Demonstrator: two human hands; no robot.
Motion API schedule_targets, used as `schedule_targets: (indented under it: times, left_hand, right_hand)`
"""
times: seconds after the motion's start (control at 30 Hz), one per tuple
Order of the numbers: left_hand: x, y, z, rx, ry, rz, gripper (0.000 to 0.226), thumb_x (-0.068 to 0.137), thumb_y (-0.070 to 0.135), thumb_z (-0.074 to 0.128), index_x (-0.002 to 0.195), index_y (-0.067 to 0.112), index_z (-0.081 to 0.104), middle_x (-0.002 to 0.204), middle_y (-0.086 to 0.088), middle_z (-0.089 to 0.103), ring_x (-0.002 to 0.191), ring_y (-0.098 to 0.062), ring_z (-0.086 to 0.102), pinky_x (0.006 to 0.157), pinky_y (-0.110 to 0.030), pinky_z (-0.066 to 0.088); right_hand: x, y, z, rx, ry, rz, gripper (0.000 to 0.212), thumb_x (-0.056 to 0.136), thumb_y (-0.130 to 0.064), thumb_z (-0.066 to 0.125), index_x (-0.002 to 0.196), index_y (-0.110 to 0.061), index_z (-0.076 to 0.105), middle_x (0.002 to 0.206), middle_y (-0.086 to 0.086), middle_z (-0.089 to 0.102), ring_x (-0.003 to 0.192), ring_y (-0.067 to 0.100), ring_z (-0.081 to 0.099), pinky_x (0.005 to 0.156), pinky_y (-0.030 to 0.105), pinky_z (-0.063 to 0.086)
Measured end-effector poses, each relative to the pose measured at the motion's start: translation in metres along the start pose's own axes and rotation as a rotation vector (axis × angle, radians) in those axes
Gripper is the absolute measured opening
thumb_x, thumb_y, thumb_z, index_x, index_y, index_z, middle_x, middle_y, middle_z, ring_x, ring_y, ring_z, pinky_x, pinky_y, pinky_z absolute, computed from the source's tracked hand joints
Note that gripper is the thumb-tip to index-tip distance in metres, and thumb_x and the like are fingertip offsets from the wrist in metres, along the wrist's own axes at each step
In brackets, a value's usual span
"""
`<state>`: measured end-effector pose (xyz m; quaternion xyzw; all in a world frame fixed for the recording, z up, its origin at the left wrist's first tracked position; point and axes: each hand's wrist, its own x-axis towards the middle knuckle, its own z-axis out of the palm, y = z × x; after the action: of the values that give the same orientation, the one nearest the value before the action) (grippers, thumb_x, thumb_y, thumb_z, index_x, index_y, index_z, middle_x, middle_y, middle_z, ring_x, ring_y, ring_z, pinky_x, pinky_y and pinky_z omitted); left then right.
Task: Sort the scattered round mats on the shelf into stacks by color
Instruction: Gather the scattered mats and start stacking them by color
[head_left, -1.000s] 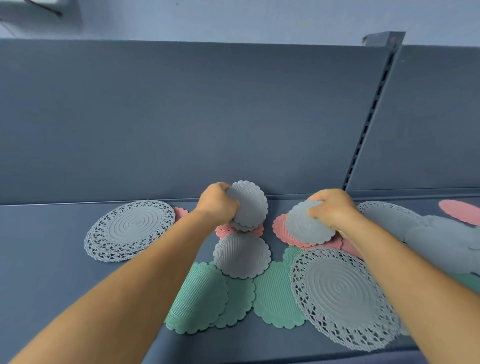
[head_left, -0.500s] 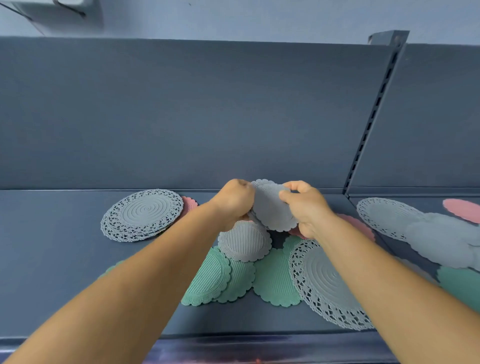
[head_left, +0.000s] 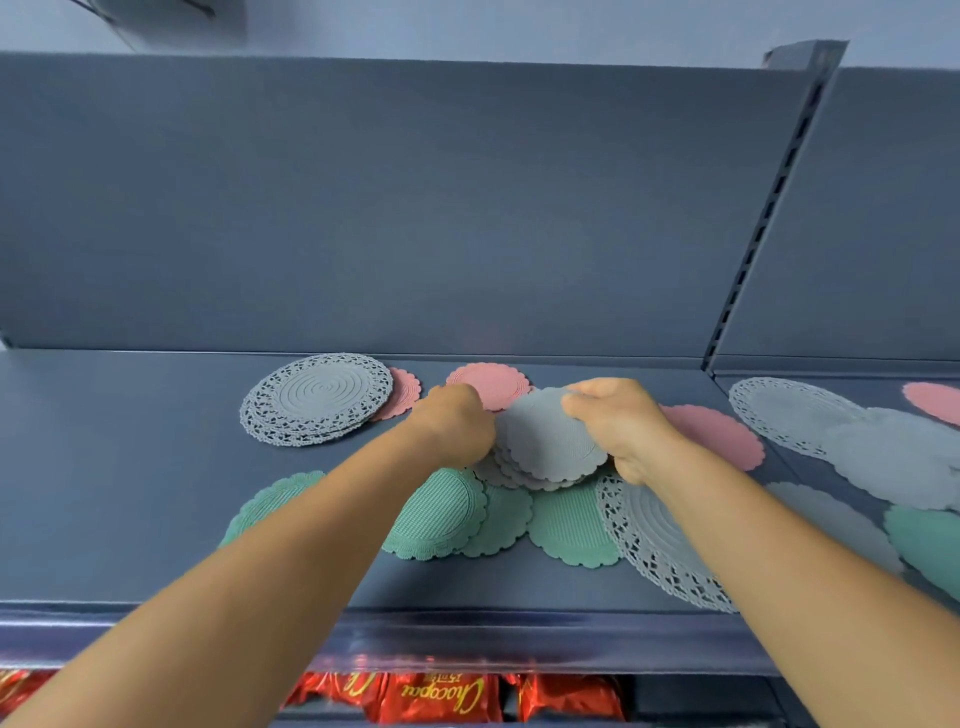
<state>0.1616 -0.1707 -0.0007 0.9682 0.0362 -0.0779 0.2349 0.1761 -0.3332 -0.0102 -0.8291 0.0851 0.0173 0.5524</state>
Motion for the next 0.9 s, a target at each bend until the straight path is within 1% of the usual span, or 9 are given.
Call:
schedule_targets:
  times: [0.07, 0.13, 0.2, 0.27, 0.3, 0.4, 0.57, 0.77, 0.9]
  left_hand:
    - [-0.002, -0.002, -0.003, -0.073, 0.010, -0.005, 0.026, 0.096, 0.024, 0.043, 0.078, 0.007, 0.051, 0.078, -0.009, 0.054, 0.057, -0.018, 0.043, 0.050, -0.026, 0.034]
    - [-0.003, -0.005, -0.006, -0.173, -0.005, -0.005, 0.030, 0.094, 0.029, 0.048, 0.070, 0.010, 0.048, 0.064, -0.003, 0.044, 0.053, -0.017, 0.037, 0.049, -0.024, 0.031]
    - [-0.004, -0.009, -0.008, -0.298, -0.043, 0.010, 0.020, 0.091, 0.024, 0.053, 0.074, 0.015, 0.049, 0.070, -0.004, 0.046, 0.061, -0.021, 0.040, 0.060, -0.023, 0.037]
    - [-0.006, -0.015, -0.010, -0.467, -0.090, -0.007, 0.004, 0.086, 0.019, 0.059, 0.088, 0.021, 0.056, 0.090, -0.008, 0.055, 0.079, -0.025, 0.052, 0.082, -0.025, 0.043]
    - [-0.008, -0.018, -0.012, -0.506, -0.107, 0.001, 0.021, 0.085, 0.018, 0.061, 0.105, 0.020, 0.059, 0.105, -0.008, 0.060, 0.092, -0.027, 0.058, 0.091, -0.027, 0.045]
    - [-0.020, -0.027, -0.020, -0.289, -0.124, 0.106, 0.058, 0.085, 0.020, 0.062, 0.139, 0.017, 0.042, 0.125, -0.002, 0.057, 0.112, -0.021, 0.057, 0.097, -0.030, 0.046]
    - [-0.043, -0.038, -0.029, 0.223, -0.218, 0.178, 0.079, 0.073, 0.043, 0.075, 0.138, 0.017, 0.039, 0.133, -0.001, 0.050, 0.116, -0.023, 0.053, 0.100, -0.040, 0.046]
    - [-0.051, -0.044, -0.030, 0.187, -0.197, 0.167, 0.077, 0.070, 0.045, 0.079, 0.133, 0.014, 0.048, 0.129, -0.003, 0.054, 0.114, -0.025, 0.054, 0.097, -0.038, 0.048]
    - [-0.052, -0.046, -0.029, 0.189, -0.169, 0.135, 0.079, 0.066, 0.047, 0.080, 0.131, 0.015, 0.048, 0.127, -0.009, 0.048, 0.114, -0.028, 0.051, 0.097, -0.041, 0.048]
  right_hand:
    - [-0.006, -0.001, 0.008, -0.040, 0.022, -0.028, 0.025, 0.091, -0.014, 0.055, 0.113, -0.012, 0.065, 0.108, 0.003, 0.065, 0.100, 0.019, 0.057, 0.081, 0.024, 0.039]
    - [-0.011, -0.004, 0.014, -0.120, 0.033, -0.053, 0.026, 0.089, -0.016, 0.056, 0.113, -0.013, 0.065, 0.099, 0.002, 0.064, 0.087, 0.018, 0.055, 0.071, 0.023, 0.039]
    - [-0.017, -0.007, 0.018, -0.239, 0.007, -0.066, 0.026, 0.088, -0.018, 0.058, 0.113, -0.014, 0.065, 0.094, 0.005, 0.063, 0.077, 0.020, 0.055, 0.060, 0.025, 0.042]
    - [-0.021, -0.010, 0.021, -0.344, -0.009, -0.079, 0.028, 0.087, -0.018, 0.060, 0.113, -0.009, 0.064, 0.099, 0.013, 0.067, 0.079, 0.024, 0.059, 0.068, 0.031, 0.051]
    - [-0.021, -0.010, 0.021, -0.385, -0.009, -0.084, 0.032, 0.086, -0.018, 0.061, 0.116, -0.008, 0.063, 0.104, 0.014, 0.068, 0.079, 0.024, 0.058, 0.071, 0.032, 0.051]
    - [-0.022, -0.010, 0.022, -0.482, -0.019, -0.086, 0.043, 0.087, -0.022, 0.061, 0.129, -0.015, 0.055, 0.124, 0.007, 0.062, 0.096, 0.024, 0.061, 0.079, 0.027, 0.048]
    - [-0.040, -0.012, 0.026, -0.734, 0.000, -0.200, 0.054, 0.087, -0.030, 0.060, 0.138, -0.022, 0.043, 0.142, 0.005, 0.044, 0.132, 0.028, 0.037, 0.107, 0.034, 0.033]
    - [-0.084, -0.003, 0.030, -0.765, -0.108, -0.348, 0.036, 0.087, -0.025, 0.061, 0.123, -0.027, 0.057, 0.133, 0.000, 0.047, 0.128, 0.023, 0.037, 0.104, 0.028, 0.031]
    - [-0.096, 0.007, 0.032, -0.821, -0.093, -0.385, 0.041, 0.090, -0.020, 0.056, 0.130, -0.029, 0.053, 0.139, -0.004, 0.043, 0.130, 0.021, 0.034, 0.108, 0.028, 0.027]
